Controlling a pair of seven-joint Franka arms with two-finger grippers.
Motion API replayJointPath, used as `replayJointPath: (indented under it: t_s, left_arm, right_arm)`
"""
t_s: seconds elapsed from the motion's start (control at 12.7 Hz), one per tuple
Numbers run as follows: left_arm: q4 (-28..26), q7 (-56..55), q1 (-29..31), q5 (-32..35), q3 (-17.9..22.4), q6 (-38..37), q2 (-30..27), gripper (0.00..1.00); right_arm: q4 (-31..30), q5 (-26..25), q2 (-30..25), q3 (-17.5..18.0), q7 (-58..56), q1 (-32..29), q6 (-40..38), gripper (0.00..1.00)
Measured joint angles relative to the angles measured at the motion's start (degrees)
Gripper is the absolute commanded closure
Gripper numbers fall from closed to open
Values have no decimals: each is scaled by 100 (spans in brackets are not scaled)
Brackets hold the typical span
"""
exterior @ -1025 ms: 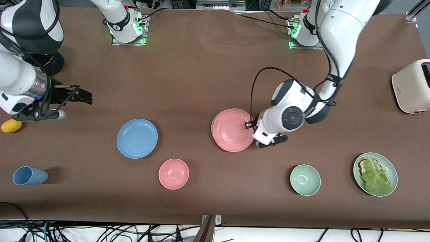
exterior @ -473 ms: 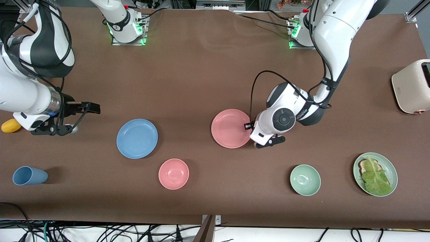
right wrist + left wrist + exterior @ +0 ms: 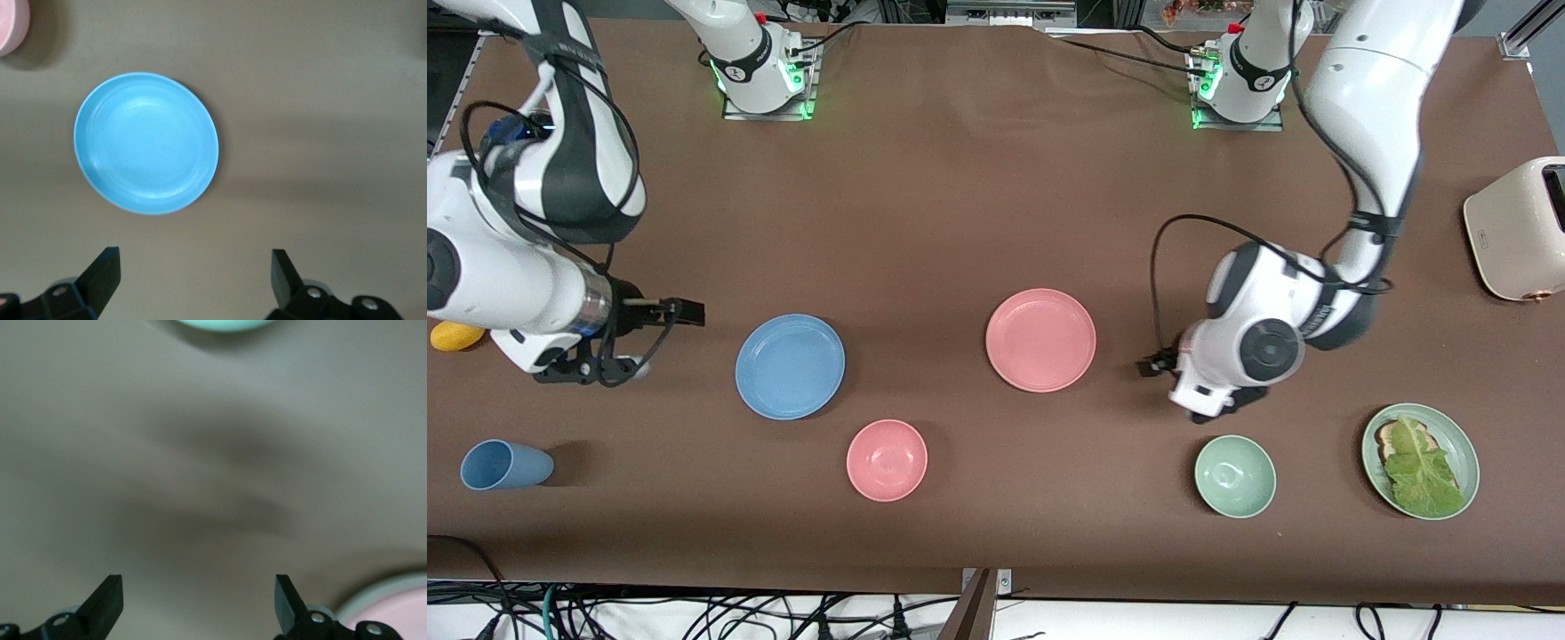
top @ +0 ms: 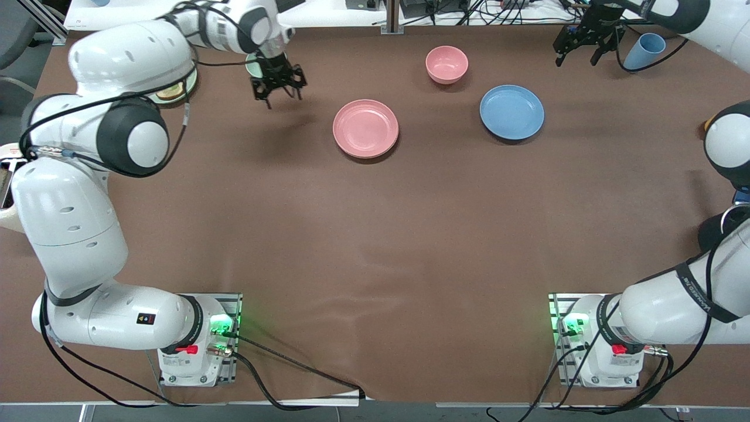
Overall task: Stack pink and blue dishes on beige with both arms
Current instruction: 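Release the pink plate with the left gripper while the right gripper reaches the blue plate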
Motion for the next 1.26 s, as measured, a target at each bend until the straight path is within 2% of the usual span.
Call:
replayJointPath:
  t_s: [0.39,0.55,0.87,1.02,1.1,1.18,1.26]
  left_arm:
    - [22,1349,1133,65,7,-374,-243,0]
    - [33,2003,1402,65,7,-534,-403,0]
    - [60,2733,1578,76,-13,-1050,-916,0]
    - [56,3173,1607,81,27,-1173,-1277,0]
    - [26,3288,1538,12,170,-1223,-1494,0]
    - [-55,3360,1349,-177,445,-1231,-1764,0]
    - [-174,3419,1030,-407,838,-1229,-2075,0]
  right_arm:
    - [-129,0,782,0,0,8,1163,0]
    - [-586,-1,911,2,0,24,1935,0]
    - [-1770,-2,726,5,-11,28,3301,1]
    - [-2295,-4,644,6,-15,28,3884,13]
    - [-2433,-4,621,6,-18,28,4016,22]
    - [-2499,-4,604,6,-18,28,4062,33]
    - [-2529,-4,592,6,-20,28,4067,48]
